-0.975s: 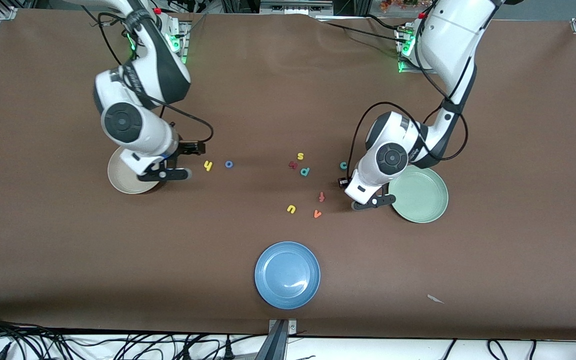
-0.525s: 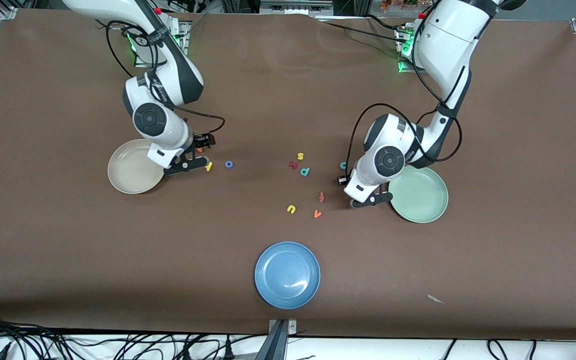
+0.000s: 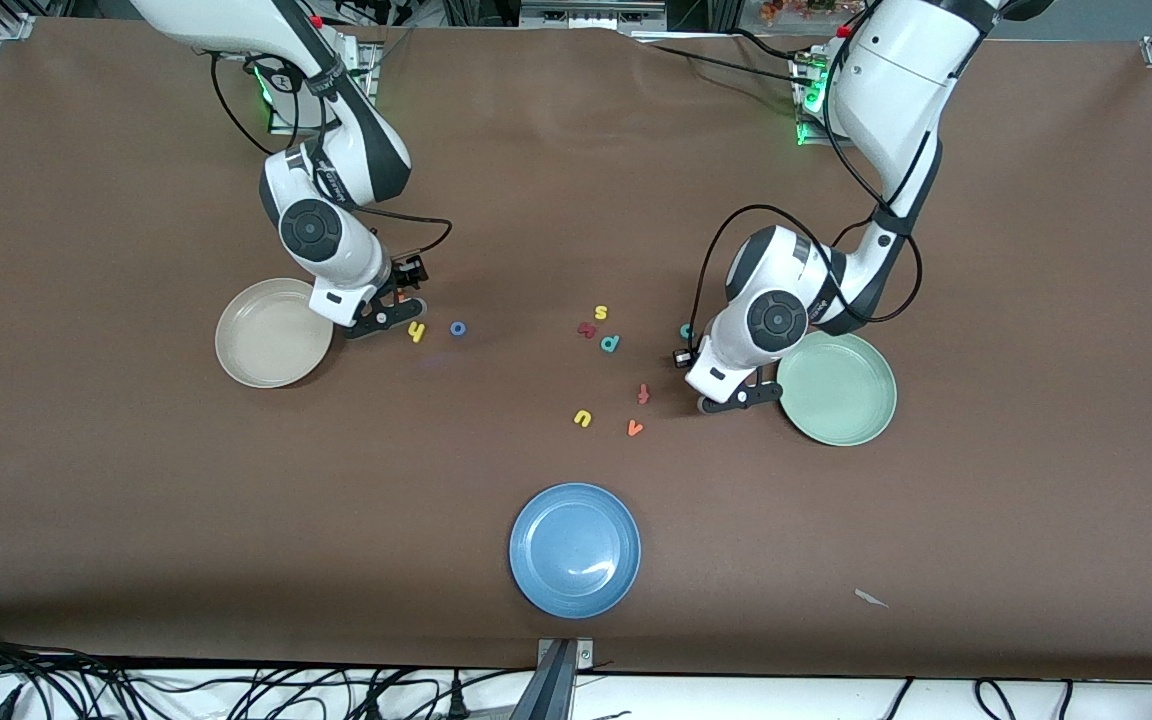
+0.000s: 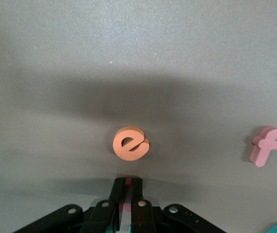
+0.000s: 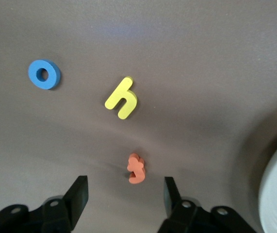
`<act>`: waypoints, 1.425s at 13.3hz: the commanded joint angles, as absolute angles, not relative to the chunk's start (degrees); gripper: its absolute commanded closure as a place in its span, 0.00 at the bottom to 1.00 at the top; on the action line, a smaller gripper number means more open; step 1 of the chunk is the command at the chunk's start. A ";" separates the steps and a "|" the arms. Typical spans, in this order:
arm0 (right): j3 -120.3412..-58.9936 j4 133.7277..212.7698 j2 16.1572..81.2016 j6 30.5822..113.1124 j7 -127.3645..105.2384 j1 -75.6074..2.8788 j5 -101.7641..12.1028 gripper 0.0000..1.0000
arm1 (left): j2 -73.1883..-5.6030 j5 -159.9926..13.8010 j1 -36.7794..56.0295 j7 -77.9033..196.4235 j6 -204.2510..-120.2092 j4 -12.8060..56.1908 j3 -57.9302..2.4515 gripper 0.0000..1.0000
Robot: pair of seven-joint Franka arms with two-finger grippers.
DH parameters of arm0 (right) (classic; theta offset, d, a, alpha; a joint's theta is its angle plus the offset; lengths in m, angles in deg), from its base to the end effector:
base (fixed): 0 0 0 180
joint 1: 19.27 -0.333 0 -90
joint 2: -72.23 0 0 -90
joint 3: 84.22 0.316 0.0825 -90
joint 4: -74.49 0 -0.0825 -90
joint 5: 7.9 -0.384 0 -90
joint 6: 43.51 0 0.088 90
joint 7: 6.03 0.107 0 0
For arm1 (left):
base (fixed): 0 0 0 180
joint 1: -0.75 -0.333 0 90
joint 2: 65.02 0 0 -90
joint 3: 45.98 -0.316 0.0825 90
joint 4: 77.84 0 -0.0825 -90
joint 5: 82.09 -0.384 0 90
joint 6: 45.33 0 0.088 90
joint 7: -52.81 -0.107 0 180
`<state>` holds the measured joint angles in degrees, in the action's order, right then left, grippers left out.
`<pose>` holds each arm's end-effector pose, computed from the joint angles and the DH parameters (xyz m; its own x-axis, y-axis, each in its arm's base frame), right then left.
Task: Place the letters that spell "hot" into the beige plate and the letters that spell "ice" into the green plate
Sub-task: 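Pinch the maroon letter with the left gripper while the right gripper approaches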
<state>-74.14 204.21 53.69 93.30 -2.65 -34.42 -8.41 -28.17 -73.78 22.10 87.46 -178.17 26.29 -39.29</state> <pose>0.4661 0.2226 0.2035 0.9120 0.3597 -0.1972 0.3574 -0.9327 -0.0488 0.5602 -0.2973 0.1744 0.9500 0.2272 -0.2140 0.2423 -0.9691 0.0469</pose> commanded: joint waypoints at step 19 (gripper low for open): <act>-74.81 206.41 50.44 98.61 -3.31 -34.03 -8.95 0.59 | -37.86 -81.82 12.27 50.53 -170.75 26.48 -48.35 1.00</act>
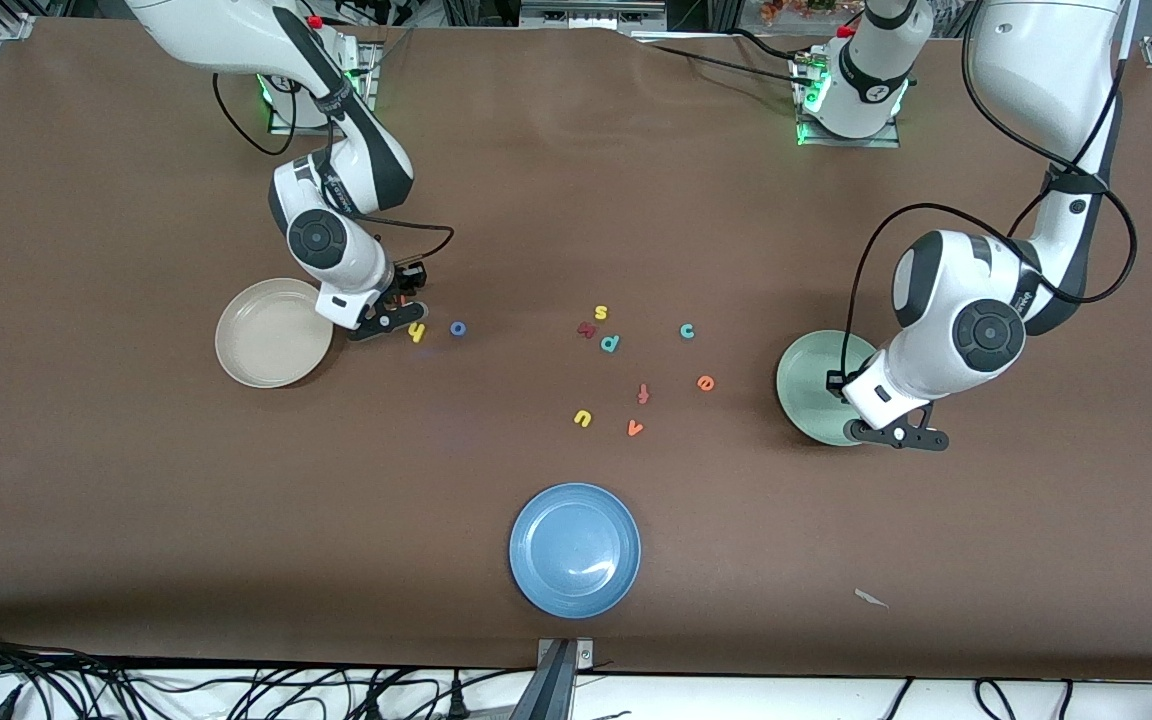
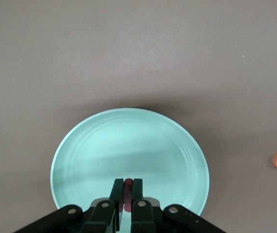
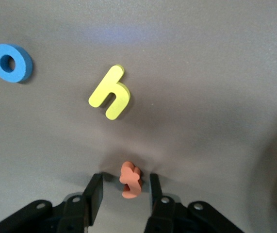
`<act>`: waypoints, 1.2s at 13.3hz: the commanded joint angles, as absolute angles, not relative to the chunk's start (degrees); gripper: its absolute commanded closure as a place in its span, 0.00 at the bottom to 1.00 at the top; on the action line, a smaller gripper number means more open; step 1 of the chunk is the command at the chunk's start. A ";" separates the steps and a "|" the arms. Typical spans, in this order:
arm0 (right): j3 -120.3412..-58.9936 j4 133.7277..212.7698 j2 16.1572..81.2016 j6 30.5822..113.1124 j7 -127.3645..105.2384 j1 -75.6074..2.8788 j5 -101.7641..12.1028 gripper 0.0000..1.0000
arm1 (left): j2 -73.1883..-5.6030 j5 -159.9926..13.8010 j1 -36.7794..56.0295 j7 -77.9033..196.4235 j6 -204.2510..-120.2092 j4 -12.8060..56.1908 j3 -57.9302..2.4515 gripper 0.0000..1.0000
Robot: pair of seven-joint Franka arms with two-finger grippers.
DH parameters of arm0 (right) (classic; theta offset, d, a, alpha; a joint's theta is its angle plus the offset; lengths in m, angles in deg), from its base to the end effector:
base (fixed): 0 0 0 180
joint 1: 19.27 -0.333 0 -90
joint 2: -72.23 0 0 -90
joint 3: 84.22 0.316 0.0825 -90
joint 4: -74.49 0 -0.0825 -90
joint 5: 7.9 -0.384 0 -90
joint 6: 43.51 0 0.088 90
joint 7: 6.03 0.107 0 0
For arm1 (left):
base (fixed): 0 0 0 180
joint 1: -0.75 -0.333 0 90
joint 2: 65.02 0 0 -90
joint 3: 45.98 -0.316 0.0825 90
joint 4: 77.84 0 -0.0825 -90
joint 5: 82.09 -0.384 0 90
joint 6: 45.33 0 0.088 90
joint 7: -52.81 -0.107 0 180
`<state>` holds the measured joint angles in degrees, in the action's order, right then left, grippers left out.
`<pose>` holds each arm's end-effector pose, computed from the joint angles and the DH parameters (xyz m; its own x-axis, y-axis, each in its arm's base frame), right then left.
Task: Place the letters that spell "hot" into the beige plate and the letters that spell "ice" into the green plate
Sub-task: 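Drop the maroon letter on the green plate while the right gripper carries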
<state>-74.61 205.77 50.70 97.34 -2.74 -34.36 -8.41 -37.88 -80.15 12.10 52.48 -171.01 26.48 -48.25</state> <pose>0.4583 0.2152 0.1726 0.9135 0.3508 -0.2060 0.3474 -0.9362 -0.0536 0.6283 -0.1033 0.2690 0.9842 -0.1457 -0.1002 -0.1456 -0.9893 0.0079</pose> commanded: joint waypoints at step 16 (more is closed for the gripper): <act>-74.81 206.24 49.56 101.16 -3.31 -34.03 -8.86 0.76 | -34.35 -85.87 11.47 41.30 -171.45 25.08 -48.97 1.00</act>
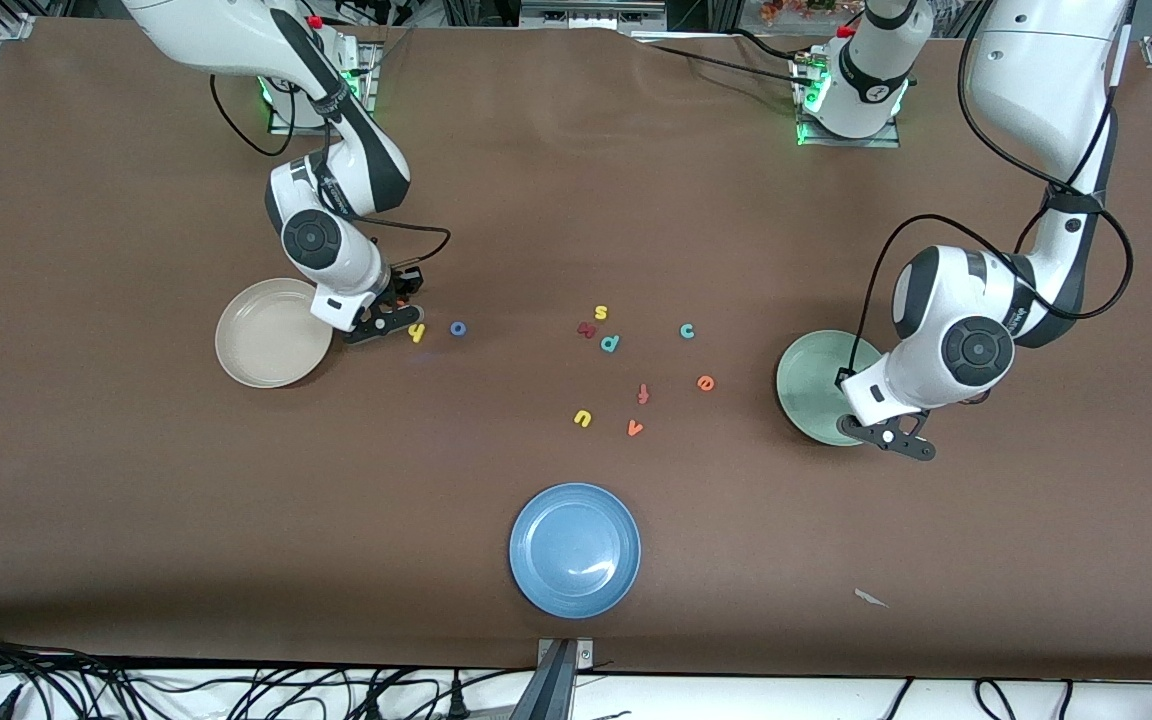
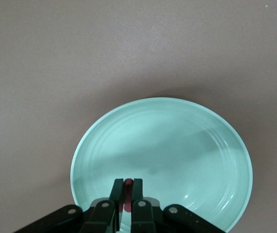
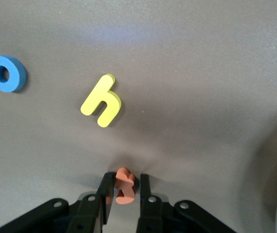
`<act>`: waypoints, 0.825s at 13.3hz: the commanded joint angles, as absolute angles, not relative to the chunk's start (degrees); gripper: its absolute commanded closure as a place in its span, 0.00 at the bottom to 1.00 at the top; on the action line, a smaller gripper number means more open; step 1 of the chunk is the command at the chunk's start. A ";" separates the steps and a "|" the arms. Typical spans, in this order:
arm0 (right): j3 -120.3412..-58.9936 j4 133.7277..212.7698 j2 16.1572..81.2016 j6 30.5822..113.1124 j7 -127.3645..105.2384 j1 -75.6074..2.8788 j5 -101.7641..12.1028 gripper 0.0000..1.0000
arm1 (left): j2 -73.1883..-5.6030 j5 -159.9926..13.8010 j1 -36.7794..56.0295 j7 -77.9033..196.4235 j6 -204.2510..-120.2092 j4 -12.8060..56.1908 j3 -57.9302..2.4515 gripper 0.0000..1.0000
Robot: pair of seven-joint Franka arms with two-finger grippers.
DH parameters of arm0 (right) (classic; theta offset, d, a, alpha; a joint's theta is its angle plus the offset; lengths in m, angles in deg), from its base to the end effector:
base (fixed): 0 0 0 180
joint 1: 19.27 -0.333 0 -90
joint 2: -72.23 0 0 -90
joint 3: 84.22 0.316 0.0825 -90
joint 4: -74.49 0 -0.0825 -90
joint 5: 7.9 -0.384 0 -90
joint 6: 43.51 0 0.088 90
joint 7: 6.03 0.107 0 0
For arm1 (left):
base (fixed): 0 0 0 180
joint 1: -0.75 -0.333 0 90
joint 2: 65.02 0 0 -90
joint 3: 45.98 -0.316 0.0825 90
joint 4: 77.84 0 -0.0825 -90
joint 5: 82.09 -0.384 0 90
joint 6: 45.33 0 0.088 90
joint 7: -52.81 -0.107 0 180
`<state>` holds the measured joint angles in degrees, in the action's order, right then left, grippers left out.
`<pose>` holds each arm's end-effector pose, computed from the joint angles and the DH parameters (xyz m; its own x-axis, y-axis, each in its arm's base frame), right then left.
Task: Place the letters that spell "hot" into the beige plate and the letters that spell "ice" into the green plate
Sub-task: 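Drop the maroon letter on the green plate while the right gripper carries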
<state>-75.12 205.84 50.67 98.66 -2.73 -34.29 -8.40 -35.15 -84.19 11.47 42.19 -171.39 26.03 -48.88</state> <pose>0.4625 0.2112 0.1732 0.9213 0.3418 -0.1855 0.3383 -0.9396 -0.0515 0.6304 -0.0873 0.2427 0.9305 -0.3381 -0.1411 -0.3449 -0.9383 -0.0261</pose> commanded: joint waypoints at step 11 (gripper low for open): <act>-79.63 203.96 56.13 92.58 -3.92 -33.94 -8.95 0.98 | -30.83 -85.43 12.44 37.86 -176.02 25.60 -48.70 1.00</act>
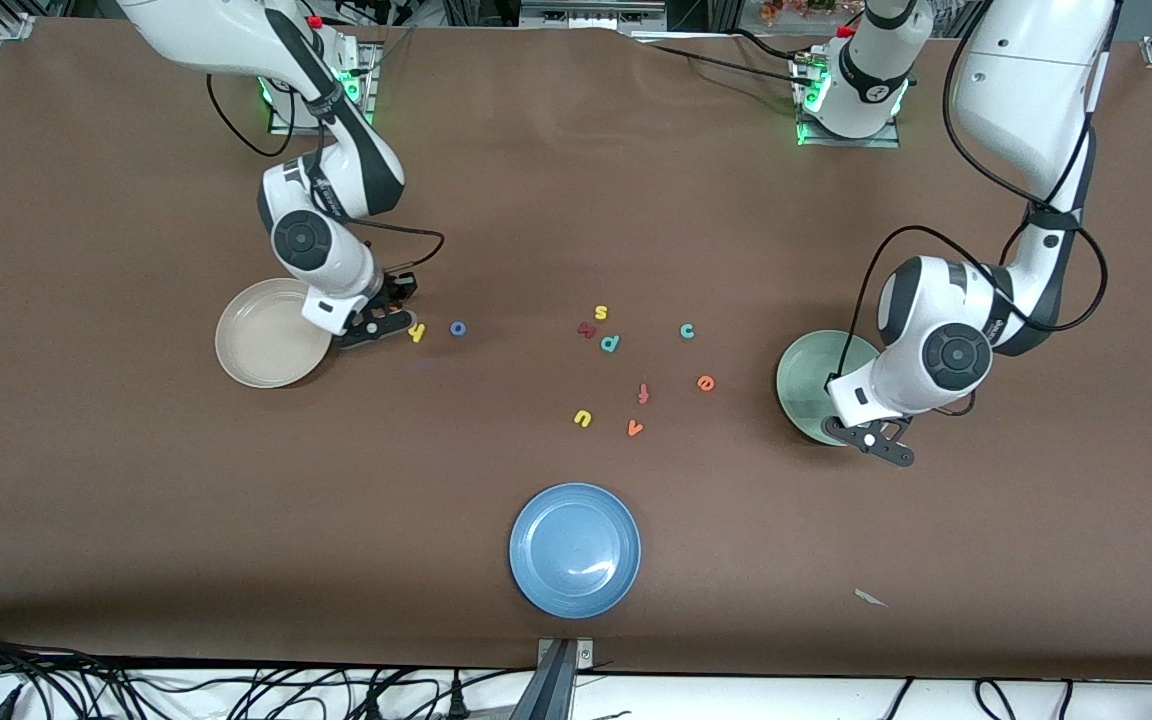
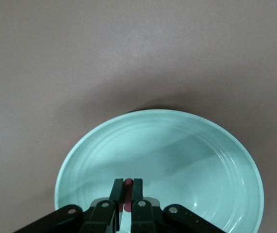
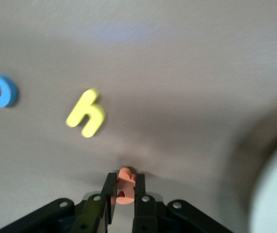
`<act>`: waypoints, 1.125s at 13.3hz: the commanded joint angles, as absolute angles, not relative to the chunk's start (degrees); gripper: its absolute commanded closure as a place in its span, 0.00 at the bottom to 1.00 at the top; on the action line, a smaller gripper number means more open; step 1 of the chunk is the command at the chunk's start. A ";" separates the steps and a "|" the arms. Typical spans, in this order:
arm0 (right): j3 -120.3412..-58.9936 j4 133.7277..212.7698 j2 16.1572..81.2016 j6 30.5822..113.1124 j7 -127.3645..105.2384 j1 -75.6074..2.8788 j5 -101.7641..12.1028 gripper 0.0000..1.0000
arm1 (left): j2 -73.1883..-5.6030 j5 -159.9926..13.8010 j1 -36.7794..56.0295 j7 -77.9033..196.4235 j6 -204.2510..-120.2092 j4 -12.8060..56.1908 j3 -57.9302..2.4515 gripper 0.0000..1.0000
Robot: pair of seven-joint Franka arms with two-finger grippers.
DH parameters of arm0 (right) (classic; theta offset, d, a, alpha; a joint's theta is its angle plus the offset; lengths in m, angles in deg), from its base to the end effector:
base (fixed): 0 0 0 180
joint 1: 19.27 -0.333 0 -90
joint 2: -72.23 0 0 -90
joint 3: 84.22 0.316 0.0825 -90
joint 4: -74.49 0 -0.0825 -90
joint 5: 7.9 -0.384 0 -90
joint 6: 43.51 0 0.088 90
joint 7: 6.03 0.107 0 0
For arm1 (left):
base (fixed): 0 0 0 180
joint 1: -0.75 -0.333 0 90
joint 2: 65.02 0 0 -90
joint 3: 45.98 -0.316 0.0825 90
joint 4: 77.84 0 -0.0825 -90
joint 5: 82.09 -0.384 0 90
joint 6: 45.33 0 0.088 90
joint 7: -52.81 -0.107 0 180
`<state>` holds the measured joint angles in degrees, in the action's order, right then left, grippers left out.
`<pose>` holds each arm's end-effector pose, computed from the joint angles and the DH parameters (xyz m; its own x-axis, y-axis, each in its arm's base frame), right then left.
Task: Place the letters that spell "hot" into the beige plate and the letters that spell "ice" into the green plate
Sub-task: 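Drop the maroon letter on the green plate while the right gripper carries, then grasp the orange e with the left gripper while the right gripper releases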
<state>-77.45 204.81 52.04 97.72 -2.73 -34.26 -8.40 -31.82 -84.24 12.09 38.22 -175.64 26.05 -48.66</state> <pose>0.4796 0.1937 0.1890 0.9386 0.3048 -0.1615 0.3031 -0.9523 -0.0358 0.6314 -0.0970 0.2109 0.8988 -0.4194 -0.1275 -0.4251 -0.9049 -0.0196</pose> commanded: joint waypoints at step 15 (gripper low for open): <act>-99.42 196.48 47.36 84.46 -16.75 -31.48 -9.04 0.97 | -34.87 -85.16 16.74 37.60 -175.32 22.27 -43.70 0.00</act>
